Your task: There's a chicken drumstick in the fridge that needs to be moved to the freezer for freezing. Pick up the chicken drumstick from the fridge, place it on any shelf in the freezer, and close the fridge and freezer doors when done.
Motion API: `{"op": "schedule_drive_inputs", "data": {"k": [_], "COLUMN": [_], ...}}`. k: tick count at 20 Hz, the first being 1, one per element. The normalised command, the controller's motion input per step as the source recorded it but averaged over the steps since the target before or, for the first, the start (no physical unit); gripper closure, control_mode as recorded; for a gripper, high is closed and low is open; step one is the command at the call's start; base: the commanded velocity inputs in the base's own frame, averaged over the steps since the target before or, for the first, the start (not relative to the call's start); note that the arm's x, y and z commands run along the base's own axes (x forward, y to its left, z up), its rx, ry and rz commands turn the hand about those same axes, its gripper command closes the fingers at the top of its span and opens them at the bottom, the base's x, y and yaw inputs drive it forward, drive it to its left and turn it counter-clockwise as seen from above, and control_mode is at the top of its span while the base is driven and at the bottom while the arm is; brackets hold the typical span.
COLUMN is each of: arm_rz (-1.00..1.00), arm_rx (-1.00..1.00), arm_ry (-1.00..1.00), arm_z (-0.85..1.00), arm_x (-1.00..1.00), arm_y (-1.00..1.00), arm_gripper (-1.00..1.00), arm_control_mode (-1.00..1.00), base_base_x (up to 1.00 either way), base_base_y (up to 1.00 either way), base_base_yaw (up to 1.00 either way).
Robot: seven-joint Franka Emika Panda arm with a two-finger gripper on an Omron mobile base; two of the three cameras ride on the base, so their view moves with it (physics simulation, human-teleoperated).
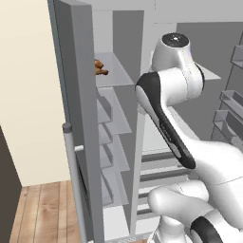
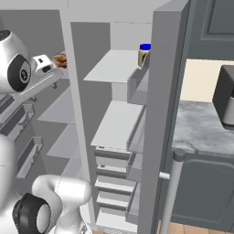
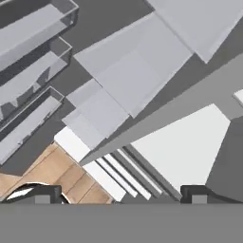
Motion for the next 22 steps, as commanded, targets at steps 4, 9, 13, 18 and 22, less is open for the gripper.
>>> {"op": "schedule_drive_inputs", "data": {"k": [4, 9, 13, 18, 22], "arm_rz": [-0.56, -0.5, -0.29, 0.01, 0.1], "arm_rx": [0.17, 0.33, 0.37, 0.07, 0.0], "arm_ry": [-0.05, -0.11, -0.31, -0.11, 0.0], "arm_z": [0.01, 0.0, -0.02, -0.09, -0.1], "arm_x": [-0.38, -0.37, -0.46, -0.1, -0.07], "arm_y": [-0.44, -0.34, -0.35, -0.02, 0.0], "arm_gripper": [-1.0, -1.0, -1.0, -1.0, -1.0], "arm_control_mode": [-1.0, -1.0, -1.0, -1.0, -1.0], "base_base_x": [0.0, 0.0, 0.0, 0.0, 0.0], "base_base_y": [0.0, 0.0, 0.0, 0.0, 0.0], "base_base_yaw": [0.0, 0.0, 0.0, 0.0, 0.0]}}
